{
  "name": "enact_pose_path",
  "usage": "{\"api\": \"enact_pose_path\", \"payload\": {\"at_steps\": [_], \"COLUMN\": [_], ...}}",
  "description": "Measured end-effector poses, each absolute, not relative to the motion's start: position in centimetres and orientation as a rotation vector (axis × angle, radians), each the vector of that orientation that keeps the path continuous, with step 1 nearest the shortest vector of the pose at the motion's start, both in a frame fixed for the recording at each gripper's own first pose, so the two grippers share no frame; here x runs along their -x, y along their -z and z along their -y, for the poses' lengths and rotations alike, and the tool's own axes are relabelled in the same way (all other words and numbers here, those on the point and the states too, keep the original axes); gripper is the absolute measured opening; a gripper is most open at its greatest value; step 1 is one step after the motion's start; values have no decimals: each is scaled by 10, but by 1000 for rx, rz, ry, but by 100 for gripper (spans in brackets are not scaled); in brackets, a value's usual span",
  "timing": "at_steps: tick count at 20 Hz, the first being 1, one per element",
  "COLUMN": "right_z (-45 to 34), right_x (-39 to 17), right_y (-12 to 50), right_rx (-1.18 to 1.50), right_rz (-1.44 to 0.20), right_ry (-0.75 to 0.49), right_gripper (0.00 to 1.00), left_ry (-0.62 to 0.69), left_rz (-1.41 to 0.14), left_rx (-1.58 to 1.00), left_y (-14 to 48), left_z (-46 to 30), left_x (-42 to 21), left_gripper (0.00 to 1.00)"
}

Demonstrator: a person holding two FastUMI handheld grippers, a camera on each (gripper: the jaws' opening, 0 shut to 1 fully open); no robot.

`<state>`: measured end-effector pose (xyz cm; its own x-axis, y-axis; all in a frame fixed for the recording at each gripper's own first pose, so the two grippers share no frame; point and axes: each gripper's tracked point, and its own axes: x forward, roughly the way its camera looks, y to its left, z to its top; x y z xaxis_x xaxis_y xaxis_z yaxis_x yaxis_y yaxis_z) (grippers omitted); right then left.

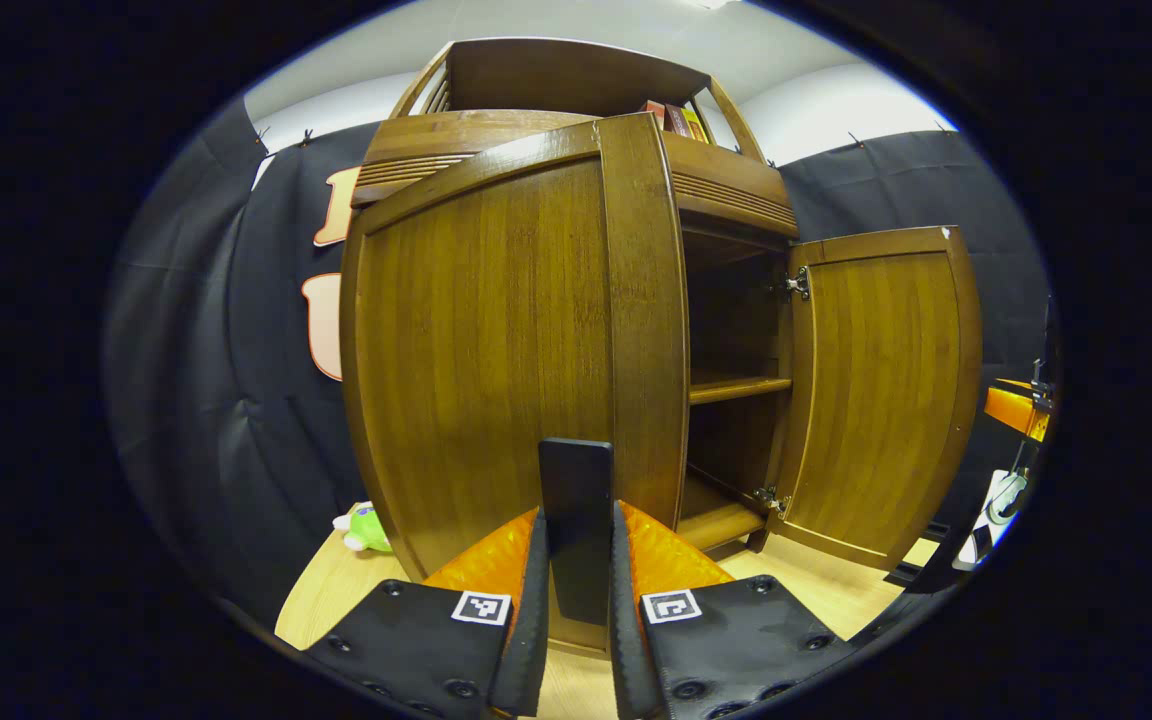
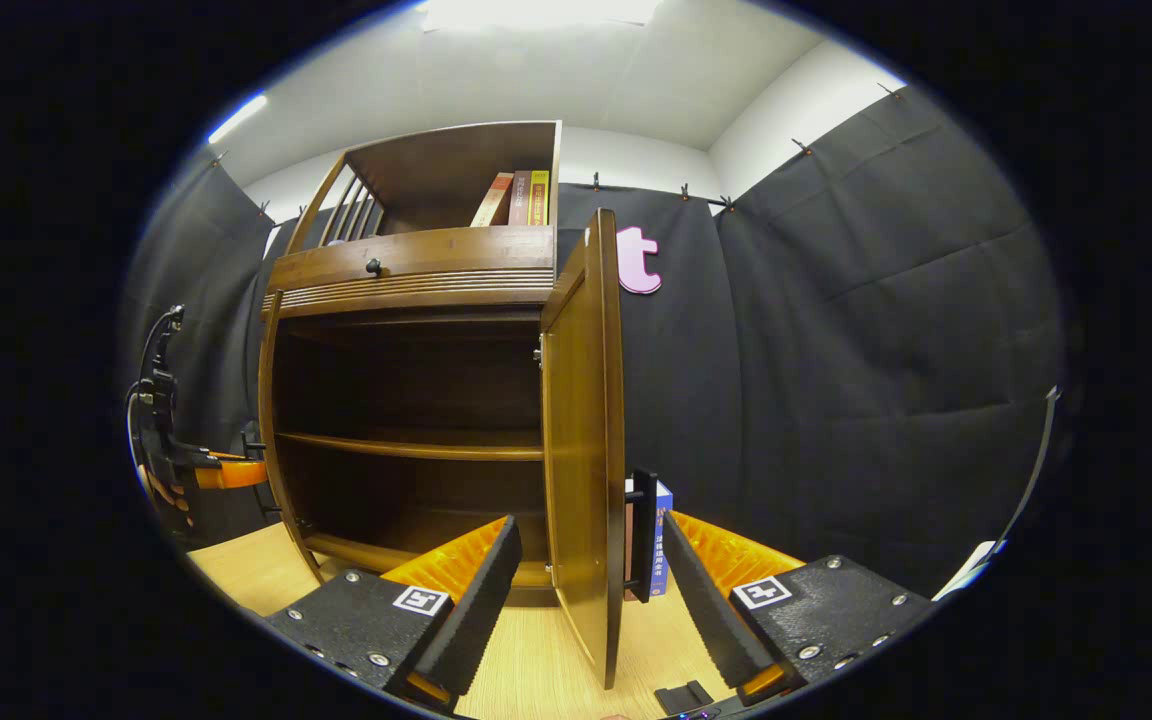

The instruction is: Open the right door of the double-door shoe cabinet with the right hand, and open the left door with the left hand.

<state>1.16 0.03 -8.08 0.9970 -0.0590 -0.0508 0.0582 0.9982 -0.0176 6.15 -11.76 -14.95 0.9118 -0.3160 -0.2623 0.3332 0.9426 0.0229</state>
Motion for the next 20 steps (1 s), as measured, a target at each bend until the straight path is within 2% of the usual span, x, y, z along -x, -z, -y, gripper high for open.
{"api": "enact_pose_path", "payload": {"at_steps": [6,8,17,18,20], "right_z": [-9,-13,-32,-34,-40], "right_x": [-12,-13,-18,-18,-19], "right_y": [81,80,82,83,84], "right_rx": [11,5,2,0,-8], "right_rz": [-54,-53,-58,-58,-59], "right_ry": [44,36,0,-3,-12], "right_gripper": [99,99,99,99,99], "left_ry": [294,297,204,188,156], "left_rz": [-253,-255,-232,-227,-217], "left_rx": [-72,-55,-84,-93,-103], "left_y": [141,140,132,133,128], "left_z": [80,74,24,16,2], "left_x": [-40,-34,-15,-14,-10], "left_gripper": [34,25,24,17,17]}}
